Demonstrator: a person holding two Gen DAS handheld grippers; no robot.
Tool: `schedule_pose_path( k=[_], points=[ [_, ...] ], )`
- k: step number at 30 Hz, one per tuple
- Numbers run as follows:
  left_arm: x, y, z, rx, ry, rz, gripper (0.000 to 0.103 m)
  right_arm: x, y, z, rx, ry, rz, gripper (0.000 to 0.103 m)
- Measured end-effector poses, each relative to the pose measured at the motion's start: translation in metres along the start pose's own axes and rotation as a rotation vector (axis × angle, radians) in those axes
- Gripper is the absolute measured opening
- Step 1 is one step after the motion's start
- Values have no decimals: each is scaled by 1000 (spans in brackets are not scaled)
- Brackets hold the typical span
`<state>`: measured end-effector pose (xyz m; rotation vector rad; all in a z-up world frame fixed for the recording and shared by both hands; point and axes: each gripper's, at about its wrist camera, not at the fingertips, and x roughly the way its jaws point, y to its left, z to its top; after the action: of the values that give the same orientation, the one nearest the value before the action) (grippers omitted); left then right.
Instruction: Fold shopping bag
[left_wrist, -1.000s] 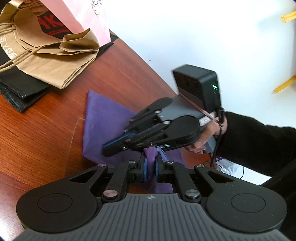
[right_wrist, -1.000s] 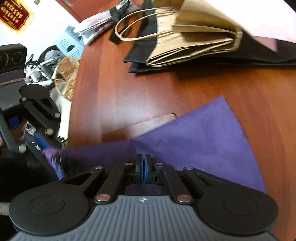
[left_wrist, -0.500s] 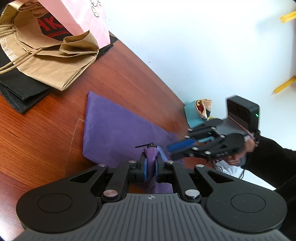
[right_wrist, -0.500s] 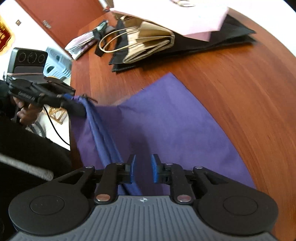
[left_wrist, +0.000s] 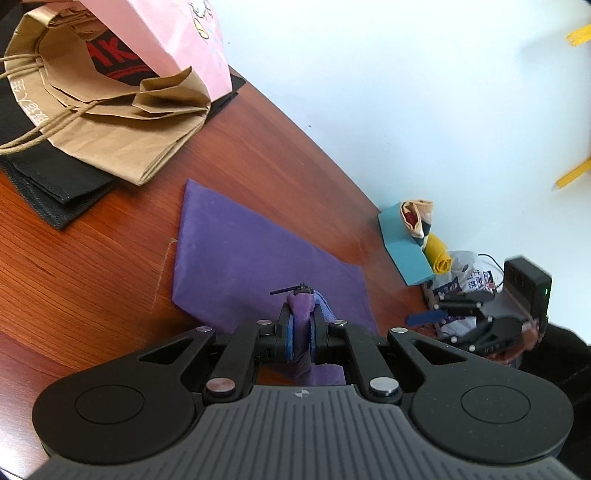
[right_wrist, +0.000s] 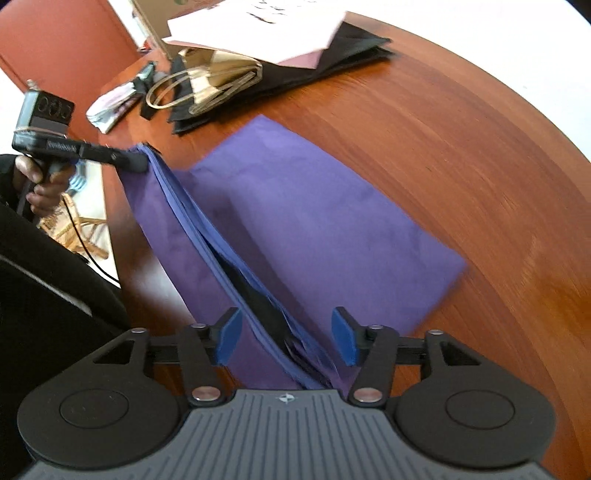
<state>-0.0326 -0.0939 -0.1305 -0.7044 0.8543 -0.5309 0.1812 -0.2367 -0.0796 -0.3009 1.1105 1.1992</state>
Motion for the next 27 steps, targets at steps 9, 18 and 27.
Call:
schedule_pose_path(
  k=[9,18,27],
  points=[
    [2,-3,2,1,11,16,9,16,-37,-47,156,26,-2,62],
    [-5,0,6,-42,-13,35,9,11,-46,-57,230,-21,98,18],
    [-44,0,-10,-111,-75,85,8,-4,-38,-34,160,-84,100,17]
  ],
)
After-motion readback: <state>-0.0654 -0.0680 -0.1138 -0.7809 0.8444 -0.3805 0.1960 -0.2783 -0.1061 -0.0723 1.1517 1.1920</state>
